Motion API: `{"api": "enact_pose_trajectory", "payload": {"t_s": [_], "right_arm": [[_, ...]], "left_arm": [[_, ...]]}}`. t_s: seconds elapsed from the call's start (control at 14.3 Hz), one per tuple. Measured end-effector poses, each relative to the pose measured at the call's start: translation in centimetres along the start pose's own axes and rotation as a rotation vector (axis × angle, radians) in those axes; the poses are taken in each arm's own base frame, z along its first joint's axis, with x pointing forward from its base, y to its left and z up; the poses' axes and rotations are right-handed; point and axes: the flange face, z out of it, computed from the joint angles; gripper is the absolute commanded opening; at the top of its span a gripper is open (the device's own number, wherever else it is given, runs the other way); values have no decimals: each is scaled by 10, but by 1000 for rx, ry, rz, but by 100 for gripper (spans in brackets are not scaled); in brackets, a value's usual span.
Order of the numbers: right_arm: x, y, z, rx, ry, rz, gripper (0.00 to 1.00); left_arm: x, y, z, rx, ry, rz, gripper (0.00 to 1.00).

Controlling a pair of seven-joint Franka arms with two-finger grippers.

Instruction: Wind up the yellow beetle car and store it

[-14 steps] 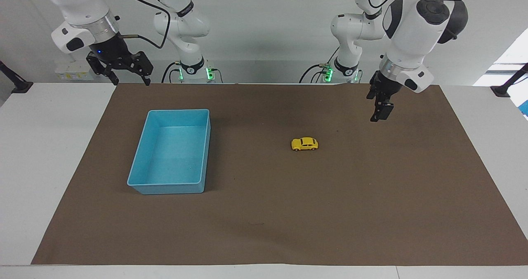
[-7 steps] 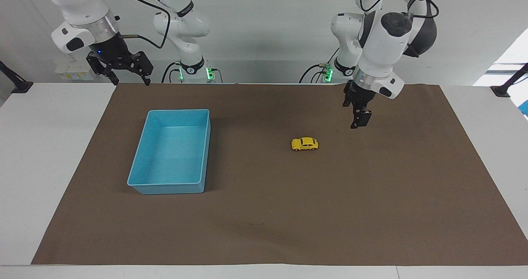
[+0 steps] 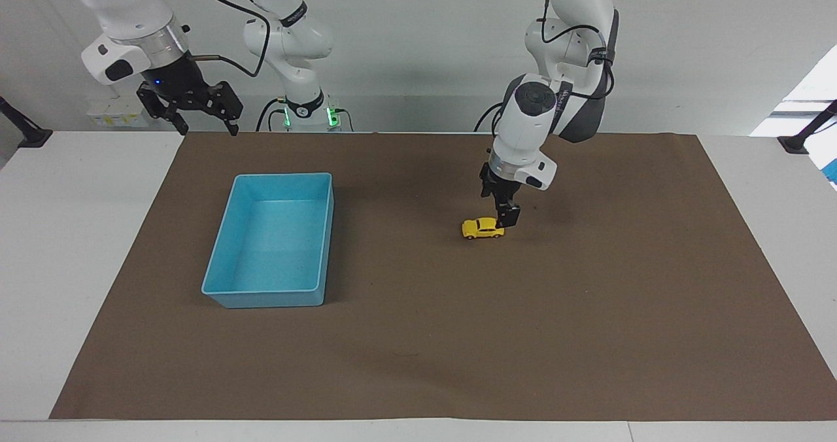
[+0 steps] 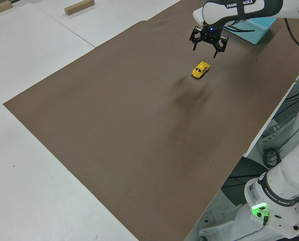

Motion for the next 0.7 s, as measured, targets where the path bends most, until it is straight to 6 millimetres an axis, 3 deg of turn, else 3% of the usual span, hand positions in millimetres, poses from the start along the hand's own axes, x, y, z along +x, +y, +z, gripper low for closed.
{"api": "enact_pose_trajectory", "payload": {"t_s": [0.35, 0.7], "right_arm": [[0, 0, 0, 0, 0, 0, 100], [0, 0, 0, 0, 0, 0, 100]], "left_arm": [[-4, -3, 3, -10, -35, -22, 100], [-4, -18, 31, -7, -33, -30, 100]]}}
